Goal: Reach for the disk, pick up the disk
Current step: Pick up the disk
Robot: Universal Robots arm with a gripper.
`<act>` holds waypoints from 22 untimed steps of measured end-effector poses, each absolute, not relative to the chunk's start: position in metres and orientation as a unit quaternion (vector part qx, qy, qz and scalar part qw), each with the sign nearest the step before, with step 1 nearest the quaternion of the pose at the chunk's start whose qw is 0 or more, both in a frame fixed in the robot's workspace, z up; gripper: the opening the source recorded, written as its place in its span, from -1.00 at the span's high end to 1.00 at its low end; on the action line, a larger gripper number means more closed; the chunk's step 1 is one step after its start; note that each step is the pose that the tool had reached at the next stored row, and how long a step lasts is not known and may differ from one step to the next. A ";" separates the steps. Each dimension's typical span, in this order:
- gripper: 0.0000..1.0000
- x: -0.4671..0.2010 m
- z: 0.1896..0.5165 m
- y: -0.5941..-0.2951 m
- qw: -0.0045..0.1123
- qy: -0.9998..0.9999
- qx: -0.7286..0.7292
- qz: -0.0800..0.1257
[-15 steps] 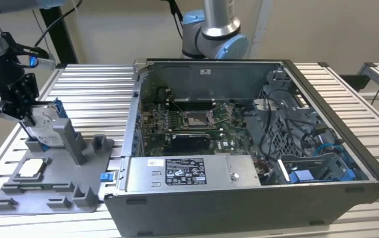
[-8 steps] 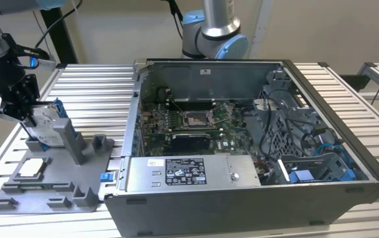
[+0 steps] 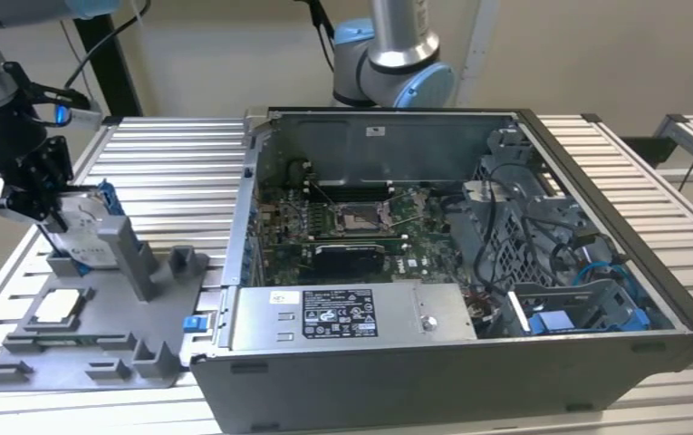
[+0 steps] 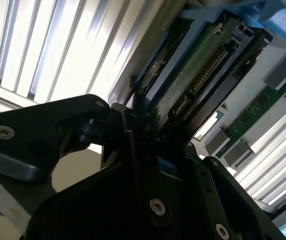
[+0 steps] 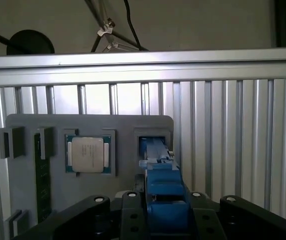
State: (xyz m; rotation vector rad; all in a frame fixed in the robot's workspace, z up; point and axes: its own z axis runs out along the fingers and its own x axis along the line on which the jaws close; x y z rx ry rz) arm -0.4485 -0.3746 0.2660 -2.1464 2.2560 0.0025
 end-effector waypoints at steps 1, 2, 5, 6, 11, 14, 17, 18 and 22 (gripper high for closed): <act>1.00 -0.449 0.266 -0.375 0.014 0.724 -0.689 0.001; 1.00 -0.449 0.266 -0.375 0.014 0.724 -0.689 0.001; 1.00 -0.449 0.266 -0.375 0.014 0.724 -0.689 0.001; 1.00 -0.449 0.266 -0.375 0.014 0.724 -0.689 0.001; 1.00 -0.449 0.266 -0.375 0.014 0.724 -0.689 0.001; 1.00 -0.448 0.270 -0.375 0.014 0.724 -0.689 0.001; 1.00 -0.449 0.284 -0.375 0.014 0.724 -0.689 0.001; 1.00 -0.449 0.289 -0.375 0.014 0.724 -0.689 0.001; 1.00 -0.449 0.307 -0.375 0.014 0.724 -0.689 0.001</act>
